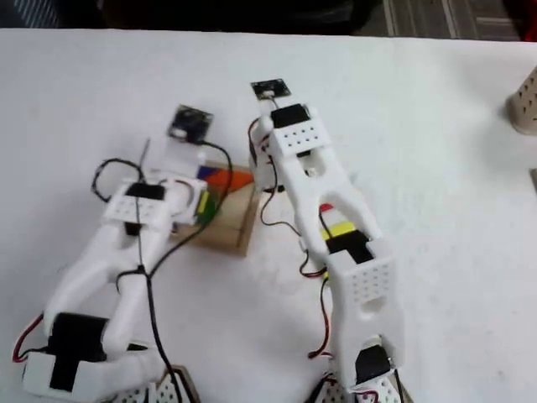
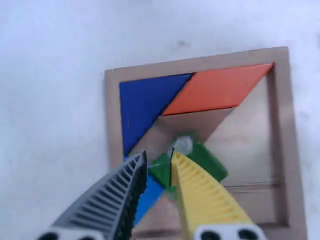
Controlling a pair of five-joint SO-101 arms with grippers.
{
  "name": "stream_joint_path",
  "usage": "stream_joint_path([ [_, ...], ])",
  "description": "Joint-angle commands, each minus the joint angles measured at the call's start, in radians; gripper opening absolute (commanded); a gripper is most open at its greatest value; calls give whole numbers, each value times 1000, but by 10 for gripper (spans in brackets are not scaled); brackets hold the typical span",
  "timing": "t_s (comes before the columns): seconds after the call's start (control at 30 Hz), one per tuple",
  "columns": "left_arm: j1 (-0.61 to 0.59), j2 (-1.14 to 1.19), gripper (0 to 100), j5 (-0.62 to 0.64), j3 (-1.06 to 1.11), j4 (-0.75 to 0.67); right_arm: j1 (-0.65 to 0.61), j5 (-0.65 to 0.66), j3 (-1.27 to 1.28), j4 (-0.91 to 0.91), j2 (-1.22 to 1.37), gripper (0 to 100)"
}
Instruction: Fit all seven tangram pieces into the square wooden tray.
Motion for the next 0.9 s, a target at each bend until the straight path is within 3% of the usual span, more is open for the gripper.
stream_joint_path([
  [0.0,99,-42,112,-3,-8,-66,15,-14,-8,-12,-74,18],
  [0.13,193,-39,74,23,-6,-137,15,-15,-8,-12,-74,18],
  [0.2,200,-35,20,49,3,-161,16,-15,-8,-12,-74,18],
  [0.33,199,51,31,60,14,-196,30,-14,-8,-12,-77,18],
  [0.57,111,217,20,61,-157,-97,31,-12,-8,-12,-74,18],
  [0.87,116,246,20,52,-172,-54,31,-12,-8,-12,-74,18],
])
